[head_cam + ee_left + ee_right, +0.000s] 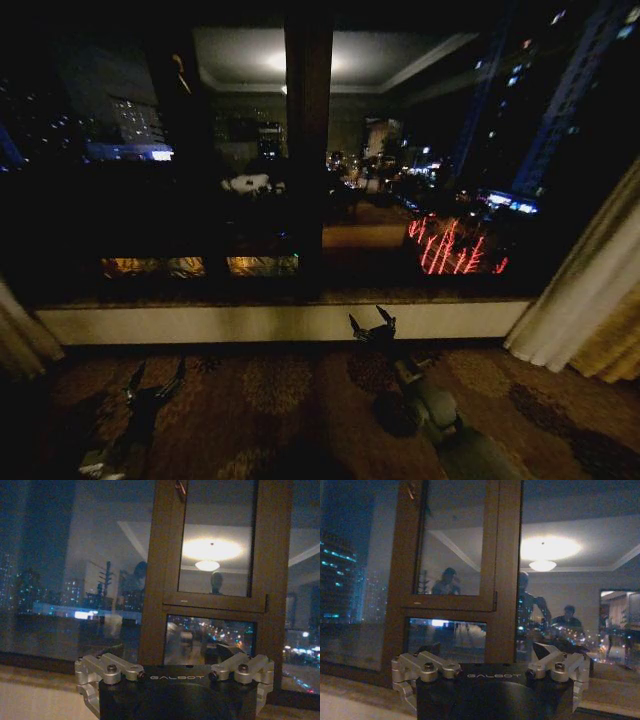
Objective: Open the curtains by pulling them apart, changing their state from closed to fully open.
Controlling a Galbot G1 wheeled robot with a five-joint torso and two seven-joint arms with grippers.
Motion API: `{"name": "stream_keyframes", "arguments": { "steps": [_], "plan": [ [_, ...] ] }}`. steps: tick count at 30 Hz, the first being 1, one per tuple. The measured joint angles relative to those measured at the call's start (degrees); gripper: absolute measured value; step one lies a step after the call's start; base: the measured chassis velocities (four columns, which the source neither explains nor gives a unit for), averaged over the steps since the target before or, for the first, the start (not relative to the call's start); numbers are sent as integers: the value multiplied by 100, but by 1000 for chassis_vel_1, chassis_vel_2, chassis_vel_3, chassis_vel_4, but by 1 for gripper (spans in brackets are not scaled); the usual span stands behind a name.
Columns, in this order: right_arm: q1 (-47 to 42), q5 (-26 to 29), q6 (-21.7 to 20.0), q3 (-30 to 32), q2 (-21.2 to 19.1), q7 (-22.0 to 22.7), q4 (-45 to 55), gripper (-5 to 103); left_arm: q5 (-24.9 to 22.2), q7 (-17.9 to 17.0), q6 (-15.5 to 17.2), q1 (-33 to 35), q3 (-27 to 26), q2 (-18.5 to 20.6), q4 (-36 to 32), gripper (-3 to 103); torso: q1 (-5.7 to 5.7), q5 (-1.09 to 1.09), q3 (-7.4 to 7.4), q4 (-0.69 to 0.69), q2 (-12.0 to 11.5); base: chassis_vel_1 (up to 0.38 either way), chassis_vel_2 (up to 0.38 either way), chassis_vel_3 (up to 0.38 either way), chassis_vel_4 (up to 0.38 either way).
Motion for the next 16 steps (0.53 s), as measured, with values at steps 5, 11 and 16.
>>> {"name": "stream_keyframes", "arguments": {
  "steps": [5, 11, 16],
  "plan": [
    [0, 0, 0, 0, 0, 0, 0, 100, 0, 0, 0, 2, -1, 0, 0, 100, -5, -1, -3, 0, 4, 194, -166, -233, 213],
    [0, 0, 0, 0, 0, 0, 0, 100, 0, 0, 0, -1, 3, 0, 1, 100, 2, 2, 1, -1, -3, -25, -23, -30, 60],
    [0, 0, 0, 1, 0, 0, 0, 100, 0, 1, 0, -2, 3, 0, 1, 100, 9, -1, 3, -1, -5, -61, 19, 46, -32]
  ]
}}
